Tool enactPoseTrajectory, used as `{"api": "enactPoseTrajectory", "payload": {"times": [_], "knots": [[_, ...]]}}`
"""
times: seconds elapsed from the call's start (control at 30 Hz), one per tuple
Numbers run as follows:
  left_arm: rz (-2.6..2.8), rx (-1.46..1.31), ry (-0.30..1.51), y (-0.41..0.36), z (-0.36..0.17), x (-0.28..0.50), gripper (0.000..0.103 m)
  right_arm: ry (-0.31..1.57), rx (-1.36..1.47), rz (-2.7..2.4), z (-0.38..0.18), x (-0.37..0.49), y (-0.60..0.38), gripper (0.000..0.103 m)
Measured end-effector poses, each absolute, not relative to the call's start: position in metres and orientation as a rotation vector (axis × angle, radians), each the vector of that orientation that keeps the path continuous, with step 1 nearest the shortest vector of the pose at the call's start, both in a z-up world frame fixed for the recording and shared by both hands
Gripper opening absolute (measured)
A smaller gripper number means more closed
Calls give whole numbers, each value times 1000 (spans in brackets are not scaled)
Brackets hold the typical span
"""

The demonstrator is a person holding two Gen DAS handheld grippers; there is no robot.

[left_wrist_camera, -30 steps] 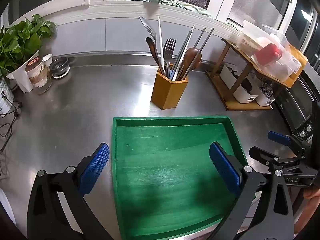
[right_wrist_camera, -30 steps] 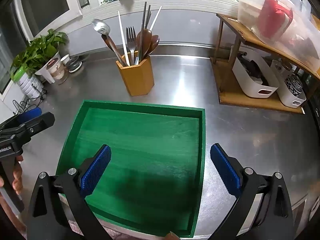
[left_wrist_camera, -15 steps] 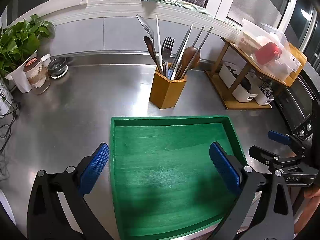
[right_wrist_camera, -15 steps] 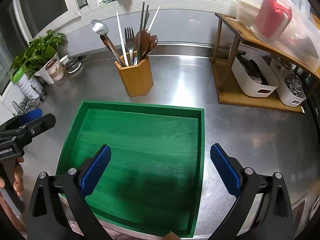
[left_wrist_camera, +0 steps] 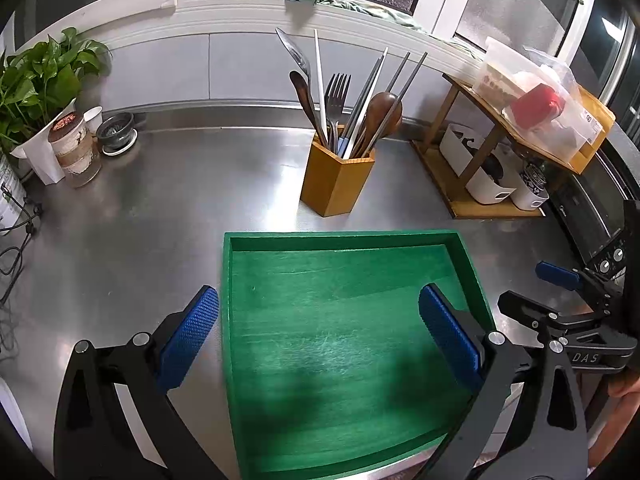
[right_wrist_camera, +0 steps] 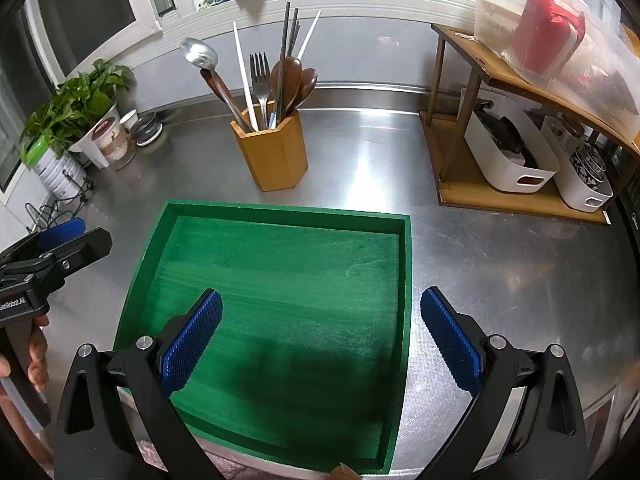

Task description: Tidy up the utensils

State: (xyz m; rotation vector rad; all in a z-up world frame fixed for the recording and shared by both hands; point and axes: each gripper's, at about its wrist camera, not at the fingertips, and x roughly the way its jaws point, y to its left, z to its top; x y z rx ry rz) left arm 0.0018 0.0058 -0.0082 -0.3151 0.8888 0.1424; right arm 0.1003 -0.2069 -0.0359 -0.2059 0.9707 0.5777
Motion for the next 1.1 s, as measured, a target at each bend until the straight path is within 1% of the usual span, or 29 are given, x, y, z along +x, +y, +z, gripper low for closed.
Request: {"api": "enactPoseTrajectory", "payload": {"times": [0.33, 0.77, 1.1], "knots": [[150, -328, 889, 8, -8, 0, 95, 974, -200, 577, -35, 101, -208, 99], [158, -279, 882, 4, -8, 2, 95, 979, -198, 574, -35, 102, -208, 99], [168, -327, 851, 8, -3, 1, 95, 992, -200, 577, -37, 106, -209, 99]]}}
